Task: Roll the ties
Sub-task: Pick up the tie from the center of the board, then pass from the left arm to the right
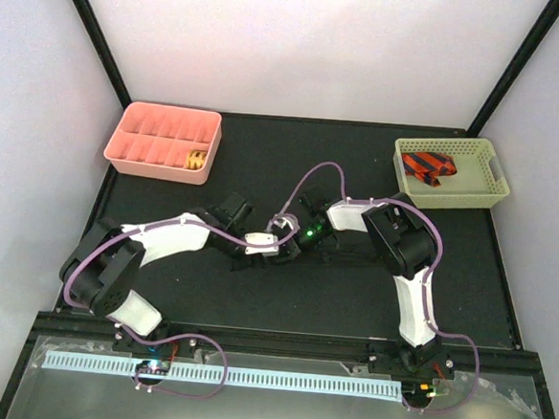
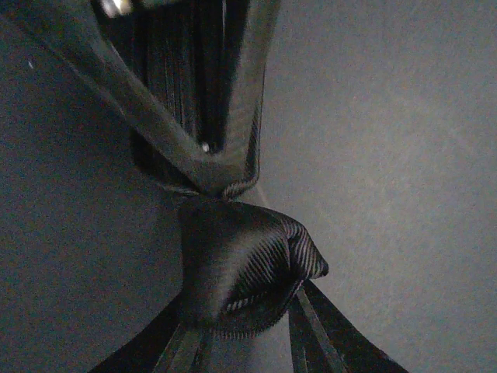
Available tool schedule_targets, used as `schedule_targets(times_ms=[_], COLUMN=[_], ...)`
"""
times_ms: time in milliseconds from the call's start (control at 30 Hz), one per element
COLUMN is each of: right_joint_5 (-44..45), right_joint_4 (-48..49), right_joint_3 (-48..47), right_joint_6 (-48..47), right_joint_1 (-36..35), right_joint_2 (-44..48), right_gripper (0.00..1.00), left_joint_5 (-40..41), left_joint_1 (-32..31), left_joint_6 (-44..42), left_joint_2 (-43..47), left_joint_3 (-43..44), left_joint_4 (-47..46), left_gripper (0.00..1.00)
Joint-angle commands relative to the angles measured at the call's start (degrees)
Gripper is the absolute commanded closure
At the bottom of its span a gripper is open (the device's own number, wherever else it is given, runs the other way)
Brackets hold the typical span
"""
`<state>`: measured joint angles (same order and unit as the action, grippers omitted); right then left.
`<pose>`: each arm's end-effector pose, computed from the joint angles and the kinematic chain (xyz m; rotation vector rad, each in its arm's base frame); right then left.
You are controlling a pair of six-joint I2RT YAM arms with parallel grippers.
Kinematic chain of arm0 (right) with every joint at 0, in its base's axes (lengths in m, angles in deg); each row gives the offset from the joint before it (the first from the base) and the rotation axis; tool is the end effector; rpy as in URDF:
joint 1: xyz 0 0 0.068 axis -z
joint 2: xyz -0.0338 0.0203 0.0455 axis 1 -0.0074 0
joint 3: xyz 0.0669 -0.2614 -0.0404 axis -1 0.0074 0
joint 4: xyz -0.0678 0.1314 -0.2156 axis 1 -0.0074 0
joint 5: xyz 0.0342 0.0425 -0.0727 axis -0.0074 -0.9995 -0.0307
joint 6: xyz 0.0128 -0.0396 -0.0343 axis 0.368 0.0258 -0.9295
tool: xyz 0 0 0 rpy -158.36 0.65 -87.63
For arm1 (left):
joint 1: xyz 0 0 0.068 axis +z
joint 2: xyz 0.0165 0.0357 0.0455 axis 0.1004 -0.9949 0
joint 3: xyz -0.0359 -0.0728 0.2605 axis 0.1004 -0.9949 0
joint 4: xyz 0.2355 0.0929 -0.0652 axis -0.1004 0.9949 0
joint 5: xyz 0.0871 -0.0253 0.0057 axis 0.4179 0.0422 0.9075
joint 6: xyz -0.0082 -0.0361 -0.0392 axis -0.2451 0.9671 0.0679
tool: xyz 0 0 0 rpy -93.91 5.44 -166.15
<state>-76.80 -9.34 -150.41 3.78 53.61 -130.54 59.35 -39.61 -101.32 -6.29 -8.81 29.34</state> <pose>0.2866 0.2441 0.0876 0.9521 -2.5039 -1.4182 0.2102 -0.1567 0.1506 1.7329 2.0979 -0.4790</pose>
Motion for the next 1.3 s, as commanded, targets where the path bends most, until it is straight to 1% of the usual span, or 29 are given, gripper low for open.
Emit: schedule_targets(times_ms=[0, 267, 400, 600, 833, 1067, 1267], right_joint_5=[6.1, 5.7, 5.3, 3.3, 1.4, 1.0, -0.7], right_joint_4=[-0.5, -1.8, -3.6, -11.6, -16.0, -15.7, -16.2], right_joint_3=[1.1, 0.3, -1.5, -6.5, -5.8, -5.1, -4.1], right_joint_6=[-0.5, -0.9, -1.4, -5.1, -8.5, -9.0, -9.8], right_joint_1=[-0.5, -0.3, 1.0, 4.0, 4.2, 5.8, 7.7], right_joint_2=[-1.6, -0.6, 1.0, 0.4, 0.1, 6.2, 7.0], right_gripper=[0.95, 0.94, 0.87, 0.80, 0.75, 0.73, 0.71], left_joint_5=[-6.2, -5.9, -5.4, -4.1, -3.7, -4.0, -4.6], left_joint_1=[-0.4, -0.5, -0.7, -0.6, -0.8, -0.8, -0.9], left_joint_6=[2.0, 2.4, 3.1, 5.3, 6.2, 6.1, 6.3], left_joint_2=[-1.3, -5.0, -6.7, -8.4, -10.6, -11.3, -13.2], left_joint_3=[4.9, 9.5, 11.0, 13.2, 15.0, 17.7, 20.7], left_joint_4=[0.9, 3.3, 4.3, 5.5, 6.5, 8.0, 9.2], left_gripper=[0.71, 0.70, 0.70, 0.70, 0.70, 0.70, 0.70])
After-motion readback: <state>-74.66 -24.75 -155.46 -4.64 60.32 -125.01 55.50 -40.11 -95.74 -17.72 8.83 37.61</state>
